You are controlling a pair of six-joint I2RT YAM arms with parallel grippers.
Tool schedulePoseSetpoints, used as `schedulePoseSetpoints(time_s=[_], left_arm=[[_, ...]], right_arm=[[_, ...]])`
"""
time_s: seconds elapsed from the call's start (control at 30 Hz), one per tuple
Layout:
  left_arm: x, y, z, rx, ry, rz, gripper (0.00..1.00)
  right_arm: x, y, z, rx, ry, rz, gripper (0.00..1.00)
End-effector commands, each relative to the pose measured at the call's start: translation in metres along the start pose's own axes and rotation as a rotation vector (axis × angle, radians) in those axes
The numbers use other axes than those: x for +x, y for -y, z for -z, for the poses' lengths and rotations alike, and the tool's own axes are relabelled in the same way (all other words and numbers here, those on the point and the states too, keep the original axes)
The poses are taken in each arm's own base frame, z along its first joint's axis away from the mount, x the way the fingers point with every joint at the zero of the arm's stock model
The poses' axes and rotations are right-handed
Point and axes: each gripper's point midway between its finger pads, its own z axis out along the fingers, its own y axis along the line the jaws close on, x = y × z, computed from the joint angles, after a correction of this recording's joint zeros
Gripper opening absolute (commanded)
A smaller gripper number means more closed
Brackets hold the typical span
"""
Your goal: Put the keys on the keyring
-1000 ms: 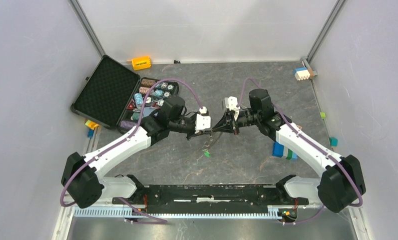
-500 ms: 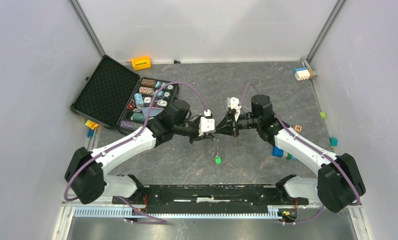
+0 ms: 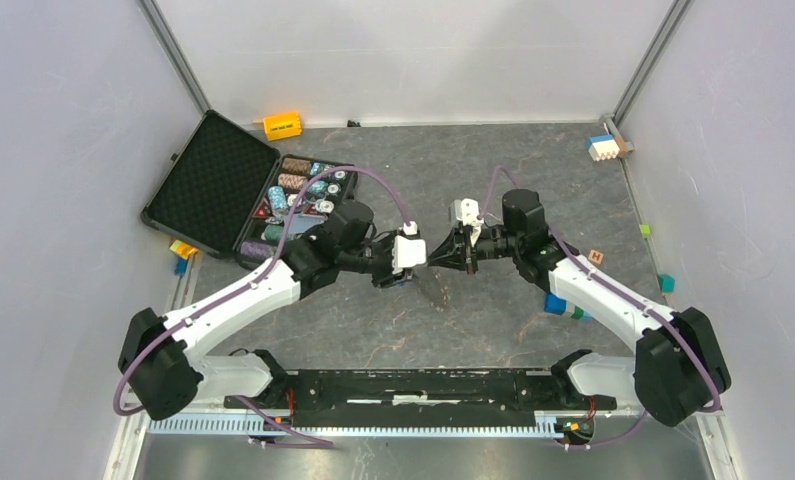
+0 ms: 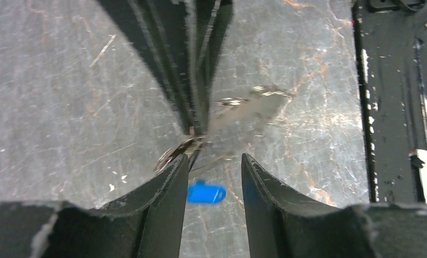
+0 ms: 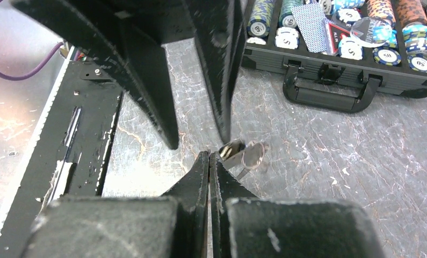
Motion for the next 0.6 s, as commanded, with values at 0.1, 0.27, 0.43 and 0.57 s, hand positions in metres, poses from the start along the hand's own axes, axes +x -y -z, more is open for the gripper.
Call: schedulePoseSetpoints(time_s=[0.1, 0.27, 0.43, 0.57], left_arm=[[-0.028, -0.024, 0.022, -0.102, 0.015, -0.044, 0.49], [-0.035, -0.017, 0.014, -0.032, 0.046, 0.001, 0.46], [-0.041, -0.008, 0.006, 0.041, 0.075, 0.041, 0.38], [-0.040, -0.007, 0.002, 0.059, 0.072, 0.056, 0.27]], right_arm=[[-0.039, -0.004, 0.004, -0.043, 0.065, 0.124, 0.00], [-0.043, -0.004, 0.004, -0.046, 0.069, 0.127, 0.00], [-0.043, -0.003, 0.005, -0.038, 0.068, 0.130, 0.00], [-0.043, -0.004, 0.006, -0.035, 0.070, 0.134, 0.00]])
